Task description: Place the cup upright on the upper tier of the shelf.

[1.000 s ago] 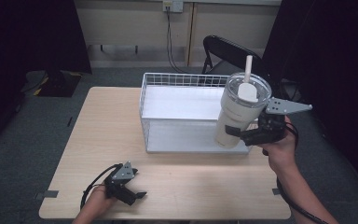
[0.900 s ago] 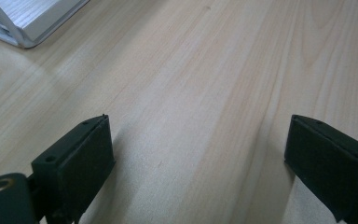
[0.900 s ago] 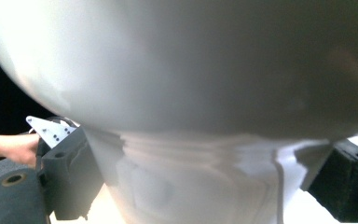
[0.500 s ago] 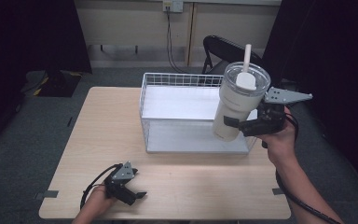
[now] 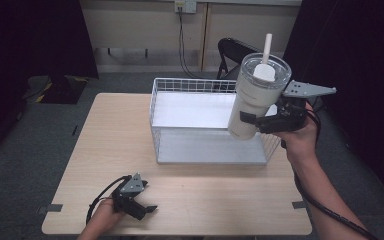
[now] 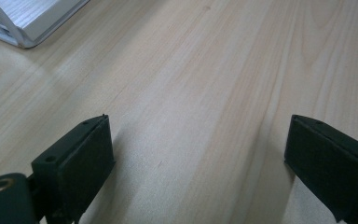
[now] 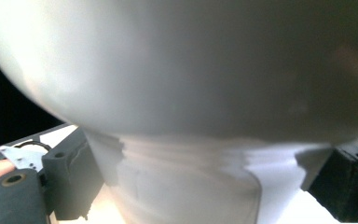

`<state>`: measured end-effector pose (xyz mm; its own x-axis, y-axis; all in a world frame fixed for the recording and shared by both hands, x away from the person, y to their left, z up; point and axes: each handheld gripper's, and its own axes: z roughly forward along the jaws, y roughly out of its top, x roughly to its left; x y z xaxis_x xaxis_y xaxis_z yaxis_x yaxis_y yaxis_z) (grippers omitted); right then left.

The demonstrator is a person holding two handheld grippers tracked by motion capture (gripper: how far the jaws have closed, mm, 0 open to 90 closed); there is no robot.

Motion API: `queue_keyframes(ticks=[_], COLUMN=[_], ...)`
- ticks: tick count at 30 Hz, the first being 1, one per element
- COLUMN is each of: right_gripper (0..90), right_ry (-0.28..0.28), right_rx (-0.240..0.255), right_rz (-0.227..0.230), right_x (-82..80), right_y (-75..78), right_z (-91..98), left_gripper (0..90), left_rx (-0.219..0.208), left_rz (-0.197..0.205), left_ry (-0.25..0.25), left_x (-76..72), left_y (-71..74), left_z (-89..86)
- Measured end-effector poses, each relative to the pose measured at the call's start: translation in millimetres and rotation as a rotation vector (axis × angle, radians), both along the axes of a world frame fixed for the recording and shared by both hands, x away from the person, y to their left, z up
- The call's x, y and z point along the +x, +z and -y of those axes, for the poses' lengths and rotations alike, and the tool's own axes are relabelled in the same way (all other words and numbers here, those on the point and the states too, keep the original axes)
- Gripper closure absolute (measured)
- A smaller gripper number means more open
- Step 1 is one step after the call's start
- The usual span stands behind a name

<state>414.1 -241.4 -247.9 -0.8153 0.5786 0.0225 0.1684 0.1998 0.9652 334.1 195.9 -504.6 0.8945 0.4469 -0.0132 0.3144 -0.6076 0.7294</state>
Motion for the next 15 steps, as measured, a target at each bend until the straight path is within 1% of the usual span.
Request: queue_keyframes(ticks=[6,10,11,14,15], right_gripper=[10.6,10.7,10.7,10.7,10.7], right_ry=[-0.018,-0.033,-0.042,-0.043,-0.046], right_rx=[0.002,0.003,-0.004,-0.002,-0.001], right_rz=[-0.001,0.006,0.012,0.014,0.009], right_x=[7.6,11.9,13.8,15.6,17.4], right_y=[0.7,1.8,2.6,3.4,4.3], right_z=[-3.8,-7.8,-10.5,-12.0,-14.0], left_gripper=[7.3,7.2,7.3,7.2,7.2], left_rx=[0.0,0.0,0.0,0.0,-0.001], left_rz=[0.0,0.0,0.0,0.0,-0.001], left_ry=[0.0,0.0,0.0,0.0,0.0], left_x=[0.0,0.0,0.0,0.1,0.1], left_y=[0.0,0.0,0.0,0.0,0.0], left_z=[0.0,0.0,0.0,0.0,0.0])
